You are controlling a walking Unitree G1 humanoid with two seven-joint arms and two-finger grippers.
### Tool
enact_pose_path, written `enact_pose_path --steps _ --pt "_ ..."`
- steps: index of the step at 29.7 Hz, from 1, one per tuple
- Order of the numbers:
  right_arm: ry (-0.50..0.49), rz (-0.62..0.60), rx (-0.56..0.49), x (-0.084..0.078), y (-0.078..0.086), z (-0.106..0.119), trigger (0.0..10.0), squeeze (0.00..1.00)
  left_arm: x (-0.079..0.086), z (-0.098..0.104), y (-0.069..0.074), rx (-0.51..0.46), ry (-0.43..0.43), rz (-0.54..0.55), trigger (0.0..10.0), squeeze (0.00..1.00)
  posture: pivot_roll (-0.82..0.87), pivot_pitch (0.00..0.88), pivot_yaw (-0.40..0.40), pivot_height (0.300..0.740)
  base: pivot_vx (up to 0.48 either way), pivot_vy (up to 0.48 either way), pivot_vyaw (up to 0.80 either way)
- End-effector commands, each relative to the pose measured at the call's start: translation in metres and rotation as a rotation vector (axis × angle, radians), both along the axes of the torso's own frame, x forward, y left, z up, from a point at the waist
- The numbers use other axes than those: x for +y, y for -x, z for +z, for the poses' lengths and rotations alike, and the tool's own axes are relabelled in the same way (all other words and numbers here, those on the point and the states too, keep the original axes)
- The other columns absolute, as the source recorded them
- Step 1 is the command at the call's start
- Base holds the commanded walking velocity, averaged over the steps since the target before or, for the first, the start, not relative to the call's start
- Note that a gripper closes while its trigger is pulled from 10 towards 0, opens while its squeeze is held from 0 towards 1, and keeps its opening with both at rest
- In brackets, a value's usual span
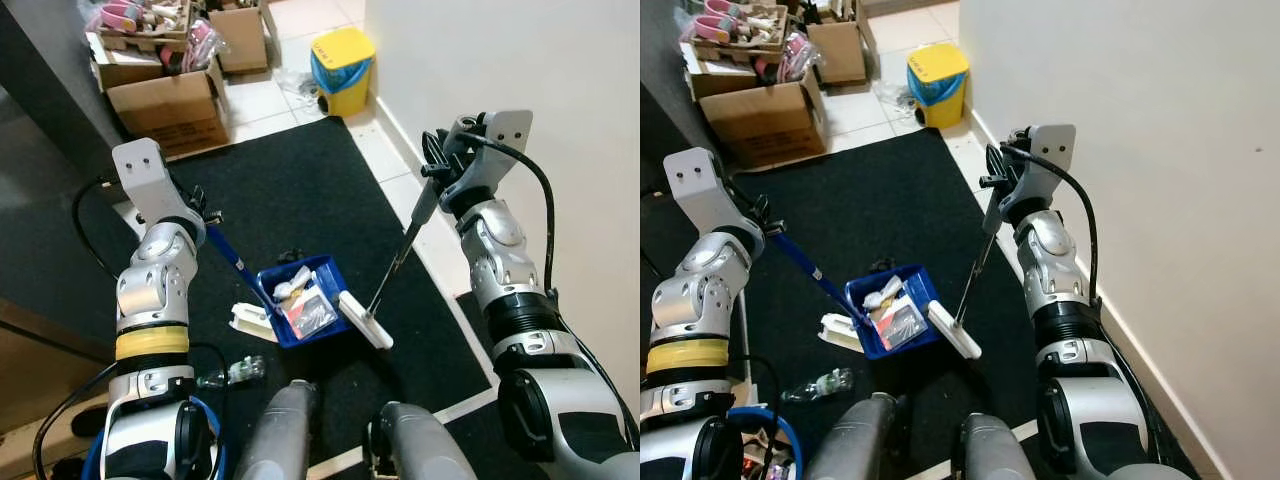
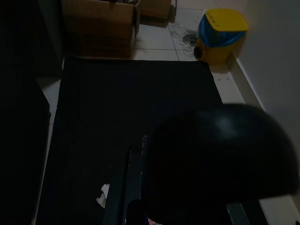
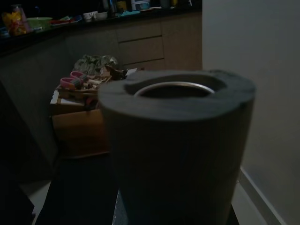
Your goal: Sweep floor
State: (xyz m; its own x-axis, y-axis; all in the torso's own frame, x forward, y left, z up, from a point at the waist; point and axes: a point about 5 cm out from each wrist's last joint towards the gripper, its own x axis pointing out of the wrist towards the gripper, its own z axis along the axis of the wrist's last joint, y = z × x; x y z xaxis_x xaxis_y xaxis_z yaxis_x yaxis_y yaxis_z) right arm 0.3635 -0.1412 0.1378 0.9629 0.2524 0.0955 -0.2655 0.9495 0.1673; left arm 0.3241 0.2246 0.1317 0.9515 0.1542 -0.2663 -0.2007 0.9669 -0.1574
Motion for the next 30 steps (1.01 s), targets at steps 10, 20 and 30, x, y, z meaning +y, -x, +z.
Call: enact_pose_path --steps 10,20,30 --pt "-0.017 0.002 0.014 0.0010 0.0020 -0.0059 10.0 0.00 -0.0060 0.0185 -0.0035 -0.104 0.020 -0.019 10.0 0.00 0.01 0.031 -0.007 0.740 -0.297 0.000 0.00" --pt "-0.018 0.000 0.015 0.0008 0.0025 -0.0072 10.0 0.00 -0.0063 0.0185 -0.0036 -0.101 0.017 -0.021 10.0 0.00 0.01 0.034 -0.005 0.740 -0.316 0.000 0.00" --pt "-0.019 -0.003 0.019 0.0009 0.0030 -0.0087 10.0 0.00 -0.0060 0.0176 -0.0032 -0.097 0.018 -0.024 10.0 0.00 0.01 0.037 -0.002 0.740 -0.281 0.000 0.00"
